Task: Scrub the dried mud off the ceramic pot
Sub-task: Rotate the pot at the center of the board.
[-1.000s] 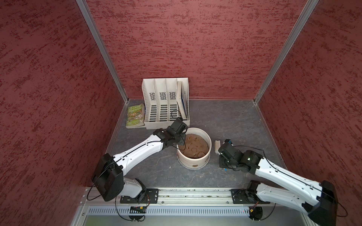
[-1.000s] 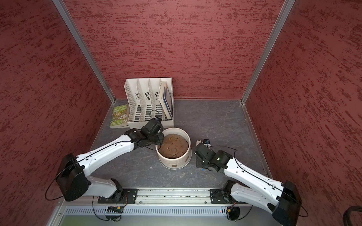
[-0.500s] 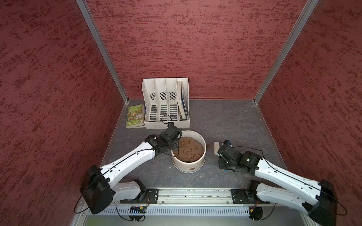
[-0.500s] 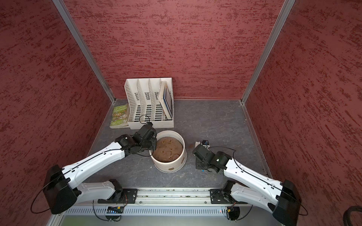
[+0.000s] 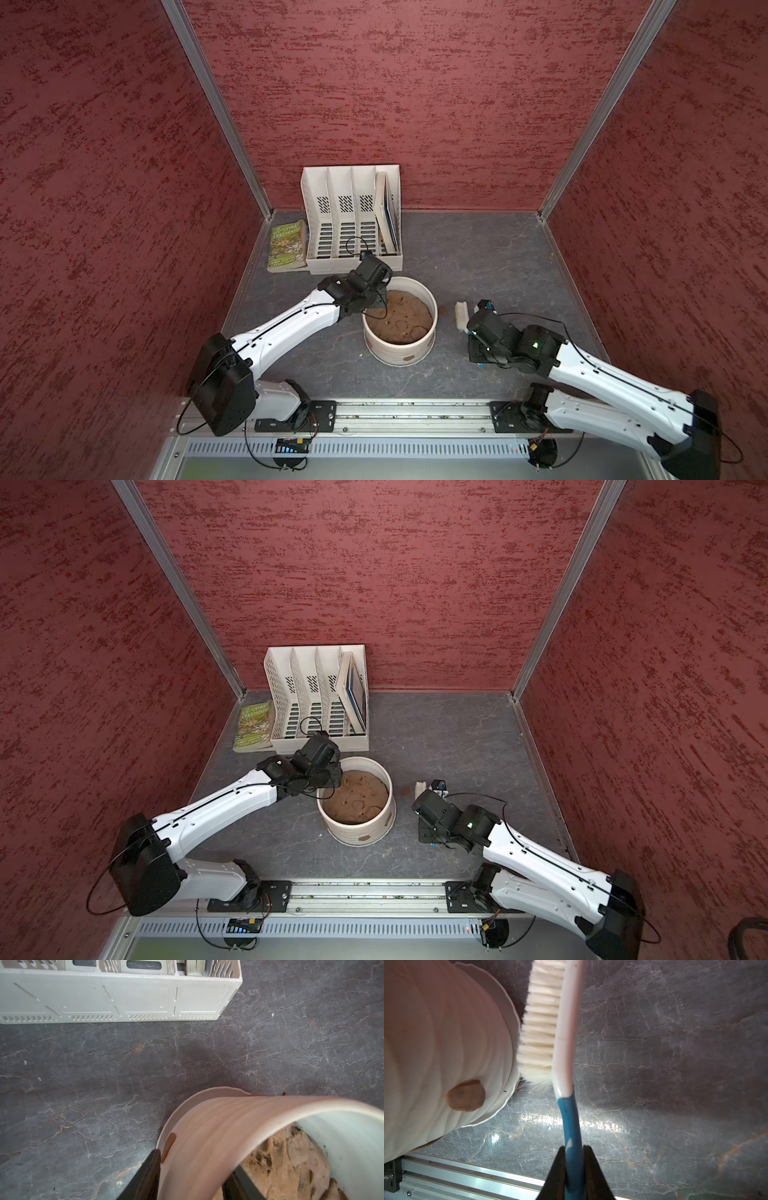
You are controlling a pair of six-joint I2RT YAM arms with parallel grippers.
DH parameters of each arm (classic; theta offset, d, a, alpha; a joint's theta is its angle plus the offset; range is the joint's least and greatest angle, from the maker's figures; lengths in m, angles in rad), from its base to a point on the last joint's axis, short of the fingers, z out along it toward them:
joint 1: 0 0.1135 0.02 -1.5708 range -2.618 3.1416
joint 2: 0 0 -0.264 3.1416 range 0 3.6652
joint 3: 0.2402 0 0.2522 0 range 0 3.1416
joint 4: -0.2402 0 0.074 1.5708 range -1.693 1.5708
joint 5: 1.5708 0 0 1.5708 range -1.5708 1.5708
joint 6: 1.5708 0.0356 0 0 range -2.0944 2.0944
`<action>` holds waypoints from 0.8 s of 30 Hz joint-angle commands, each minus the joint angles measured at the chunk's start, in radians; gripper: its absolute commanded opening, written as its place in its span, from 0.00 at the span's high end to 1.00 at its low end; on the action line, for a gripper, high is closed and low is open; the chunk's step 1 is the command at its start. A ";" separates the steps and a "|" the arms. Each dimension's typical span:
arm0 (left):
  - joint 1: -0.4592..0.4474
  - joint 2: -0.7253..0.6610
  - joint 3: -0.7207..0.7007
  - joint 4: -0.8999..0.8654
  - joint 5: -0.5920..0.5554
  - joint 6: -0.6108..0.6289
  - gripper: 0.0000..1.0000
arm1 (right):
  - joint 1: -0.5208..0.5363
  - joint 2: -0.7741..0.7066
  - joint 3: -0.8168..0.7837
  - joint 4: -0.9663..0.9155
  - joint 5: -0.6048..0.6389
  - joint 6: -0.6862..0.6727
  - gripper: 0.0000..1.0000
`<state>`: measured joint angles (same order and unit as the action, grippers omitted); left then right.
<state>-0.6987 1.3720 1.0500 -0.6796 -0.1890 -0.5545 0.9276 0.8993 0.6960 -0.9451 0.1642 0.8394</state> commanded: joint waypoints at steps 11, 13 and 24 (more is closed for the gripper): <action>-0.004 0.001 0.037 0.050 0.016 0.032 0.62 | 0.022 -0.023 -0.013 -0.037 0.033 0.015 1.00; -0.004 -0.007 0.036 0.046 0.008 0.028 0.67 | 0.026 -0.021 -0.006 -0.041 0.034 0.014 1.00; -0.005 -0.044 0.034 -0.002 -0.036 0.027 0.92 | 0.042 -0.023 0.013 -0.074 0.035 0.017 1.00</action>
<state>-0.7197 1.3659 1.0588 -0.7368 -0.1928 -0.4782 0.9543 0.8818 0.6834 -1.0023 0.1669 0.8494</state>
